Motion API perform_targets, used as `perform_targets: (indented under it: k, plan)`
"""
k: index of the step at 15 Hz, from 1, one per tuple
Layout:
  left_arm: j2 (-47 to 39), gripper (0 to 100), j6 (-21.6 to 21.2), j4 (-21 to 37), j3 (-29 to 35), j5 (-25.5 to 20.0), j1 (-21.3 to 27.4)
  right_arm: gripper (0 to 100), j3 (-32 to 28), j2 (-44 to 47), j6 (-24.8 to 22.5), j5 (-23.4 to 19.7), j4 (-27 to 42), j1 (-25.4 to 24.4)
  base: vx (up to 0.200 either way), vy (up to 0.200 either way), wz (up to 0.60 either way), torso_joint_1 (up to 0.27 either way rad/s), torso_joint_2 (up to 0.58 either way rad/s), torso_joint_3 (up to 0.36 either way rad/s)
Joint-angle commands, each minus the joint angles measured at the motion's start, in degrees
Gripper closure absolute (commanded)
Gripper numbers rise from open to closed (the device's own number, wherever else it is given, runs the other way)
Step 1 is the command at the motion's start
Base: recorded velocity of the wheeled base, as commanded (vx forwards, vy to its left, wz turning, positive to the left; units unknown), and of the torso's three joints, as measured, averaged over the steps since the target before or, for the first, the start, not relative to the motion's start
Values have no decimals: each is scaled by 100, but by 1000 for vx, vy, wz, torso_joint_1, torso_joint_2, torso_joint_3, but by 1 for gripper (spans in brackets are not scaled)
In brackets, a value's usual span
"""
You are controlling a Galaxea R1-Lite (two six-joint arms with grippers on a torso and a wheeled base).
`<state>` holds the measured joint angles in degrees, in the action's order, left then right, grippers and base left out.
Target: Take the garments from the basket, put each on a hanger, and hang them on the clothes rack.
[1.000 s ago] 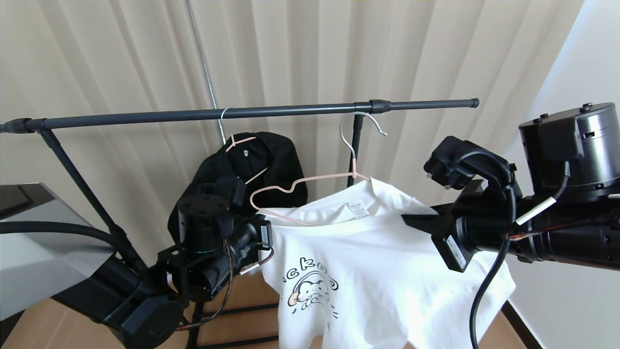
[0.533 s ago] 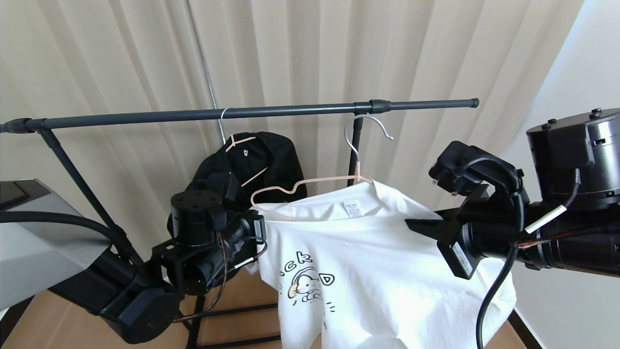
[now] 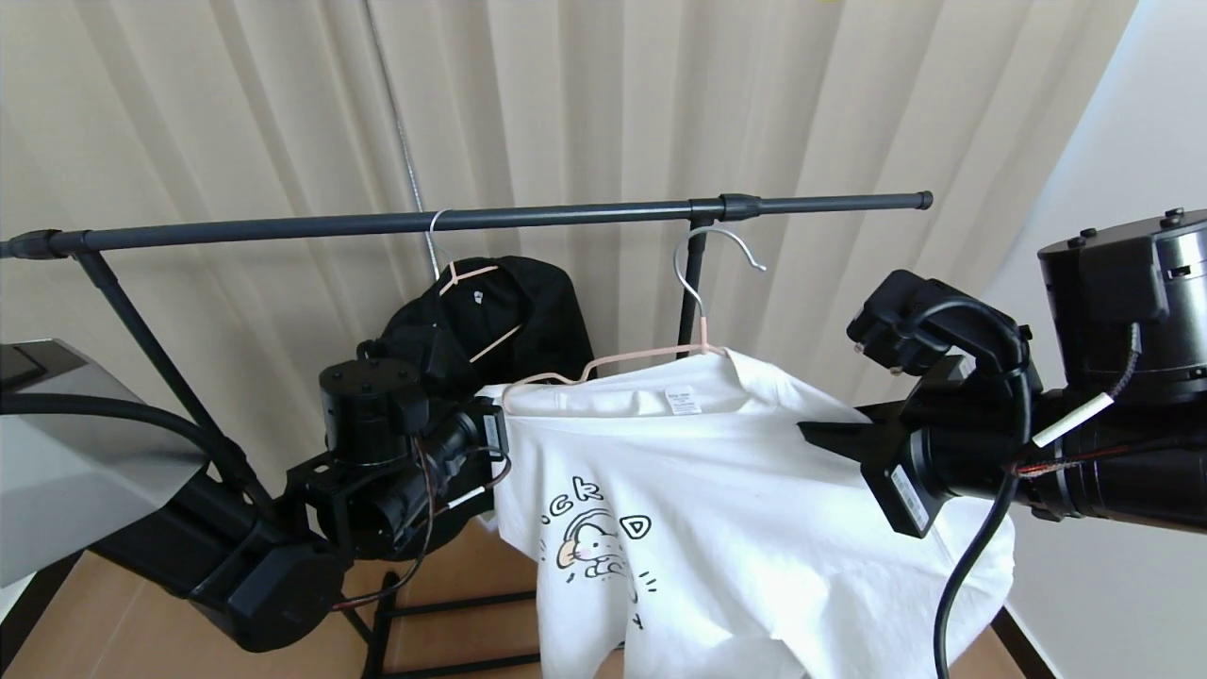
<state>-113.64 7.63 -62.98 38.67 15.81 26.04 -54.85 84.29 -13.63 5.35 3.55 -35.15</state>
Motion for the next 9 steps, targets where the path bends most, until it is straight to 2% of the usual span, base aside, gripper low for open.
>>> perform_targets:
  k: [1, 5, 6, 7, 9]
  plan:
    - [9, 100, 2, -4, 9, 10, -20, 100, 44, 0, -8, 10, -3, 8, 0, 0, 0, 0, 0, 0]
    - [263, 100, -25, 5, -35, 10, 86, 100, 106, 62, -26, 27, 14, 8, 0, 0, 0, 0, 0, 0]
    - [439, 100, -315, 40, -52, 10, 209, 100, 167, 97, -26, 27, -21, 8, 0, 0, 0, 0, 0, 0]
    - [492, 100, -403, 40, -70, 18, 226, 100, 194, 123, -26, 27, -91, 8, 0, 0, 0, 0, 0, 0]
    - [580, 100, -491, 66, -158, 27, 393, 100, 536, 176, -8, 19, -680, 17, 0, 0, 0, 0, 0, 0]
